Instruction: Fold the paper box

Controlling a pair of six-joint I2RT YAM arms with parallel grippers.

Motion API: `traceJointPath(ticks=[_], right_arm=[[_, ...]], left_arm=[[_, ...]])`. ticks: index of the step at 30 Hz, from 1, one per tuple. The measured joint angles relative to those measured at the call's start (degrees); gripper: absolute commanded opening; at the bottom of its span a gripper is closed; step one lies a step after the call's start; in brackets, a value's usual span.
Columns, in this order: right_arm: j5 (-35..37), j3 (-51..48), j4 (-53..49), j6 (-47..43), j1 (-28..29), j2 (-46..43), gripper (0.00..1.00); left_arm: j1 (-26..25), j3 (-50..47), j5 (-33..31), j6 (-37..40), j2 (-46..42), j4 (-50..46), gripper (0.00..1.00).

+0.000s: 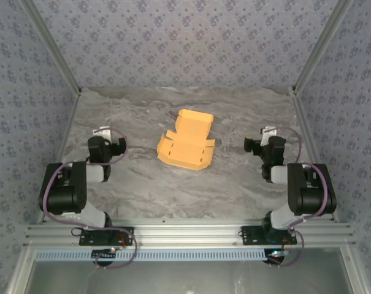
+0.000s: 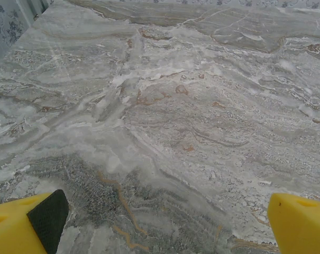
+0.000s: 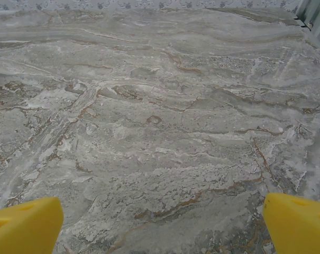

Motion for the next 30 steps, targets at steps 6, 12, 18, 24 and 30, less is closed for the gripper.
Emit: traceJointPath(ticks=[6, 12, 18, 24, 30], right_arm=[[0.0, 0.0, 0.0, 0.0, 0.0, 0.0, 1.0], [0.0, 0.0, 0.0, 0.0, 0.0, 0.0, 1.0], [-0.04, 0.0, -0.02, 0.0, -0.09, -0.02, 1.0], [1.05, -0.52, -0.07, 0.55, -0.22, -0.68, 1.0], [4.26, -0.44, -12.66, 2.01, -0.02, -17.31, 1.0]], left_arm=[[0.0, 0.0, -0.02, 0.0, 0.0, 0.0, 0.99], [0.0, 0.0, 0.0, 0.0, 0.0, 0.0, 0.99], [0.0, 0.0, 0.0, 0.0, 0.0, 0.0, 0.99], [-0.02, -0.04, -0.02, 0.0, -0.2, -0.07, 0.99], [-2.78, 0.09, -2.89, -1.49, -16.37, -13.53, 0.99]])
